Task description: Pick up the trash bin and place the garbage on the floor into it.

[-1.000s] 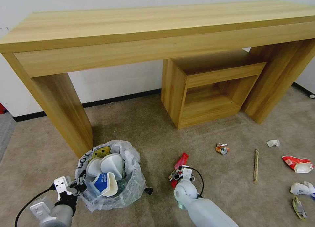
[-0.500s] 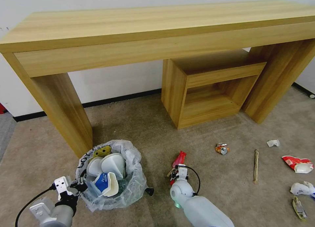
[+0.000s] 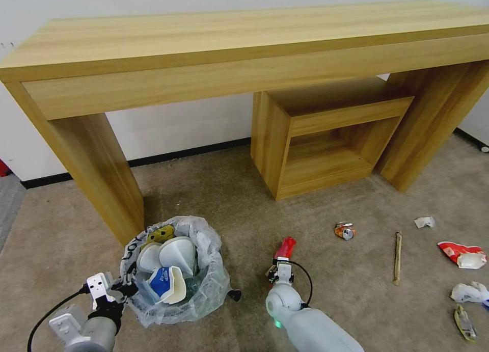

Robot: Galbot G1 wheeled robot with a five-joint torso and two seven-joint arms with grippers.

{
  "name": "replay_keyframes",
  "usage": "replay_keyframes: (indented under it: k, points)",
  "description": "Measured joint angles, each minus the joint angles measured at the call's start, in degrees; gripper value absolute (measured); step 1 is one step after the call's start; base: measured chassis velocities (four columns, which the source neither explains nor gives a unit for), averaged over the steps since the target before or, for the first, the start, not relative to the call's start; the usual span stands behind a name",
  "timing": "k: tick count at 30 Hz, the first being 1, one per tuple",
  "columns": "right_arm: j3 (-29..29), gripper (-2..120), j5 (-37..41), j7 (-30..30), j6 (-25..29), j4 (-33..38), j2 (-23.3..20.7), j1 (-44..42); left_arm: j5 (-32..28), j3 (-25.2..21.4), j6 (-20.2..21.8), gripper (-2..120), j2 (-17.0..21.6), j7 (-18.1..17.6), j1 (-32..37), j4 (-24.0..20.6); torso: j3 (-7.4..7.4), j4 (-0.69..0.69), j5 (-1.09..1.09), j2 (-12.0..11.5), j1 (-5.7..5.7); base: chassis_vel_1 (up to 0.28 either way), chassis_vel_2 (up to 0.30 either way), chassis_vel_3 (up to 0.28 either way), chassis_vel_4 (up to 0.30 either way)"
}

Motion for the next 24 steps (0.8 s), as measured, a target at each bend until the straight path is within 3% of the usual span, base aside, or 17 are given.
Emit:
replay_keyframes:
  k: [9, 16, 20, 23, 24]
  points:
    - [0.28, 0, 0.26, -2.58, 2.85, 4.79, -1.91, -1.65, 0.07, -0.12, -0.13, 1, 0.03, 0.05, -0.46, 0.45, 0.0, 0.0, 0.01, 0.0, 0.0, 0.0, 0.0, 0.0, 0.0]
    - [1.33, 0, 1.15, -3.46, 4.44, 15.17, -6.26, -4.15, 0.3, -0.24, -0.13, 1, 0.01, 0.01, -0.59, 1.25, 0.0, 0.0, 0.01, 0.0, -0.01, 0.0, 0.0, 0.0, 0.0]
    - [1.81, 0, 0.71, -6.63, 8.83, 22.76, -10.39, -5.54, 0.57, -0.22, -0.13, 1, 0.04, 0.0, -0.58, 1.43, 0.01, 0.0, 0.03, 0.0, 0.0, 0.0, 0.0, 0.0, 0.0]
    - [1.97, 0, 0.2, -10.89, 13.5, 32.43, -15.73, -6.01, 0.84, -0.11, -0.11, 1, -0.02, -0.03, -0.55, 1.46, 0.0, -0.02, -0.02, 0.0, 0.0, 0.0, 0.0, 0.0, 0.0]
    - [1.97, 0, 0.2, -10.89, 13.5, 32.43, -15.73, -6.01, 0.84, -0.11, -0.11, 1, -0.02, -0.03, -0.55, 1.46, 0.0, -0.02, -0.02, 0.0, 0.0, 0.0, 0.0, 0.0, 0.0]
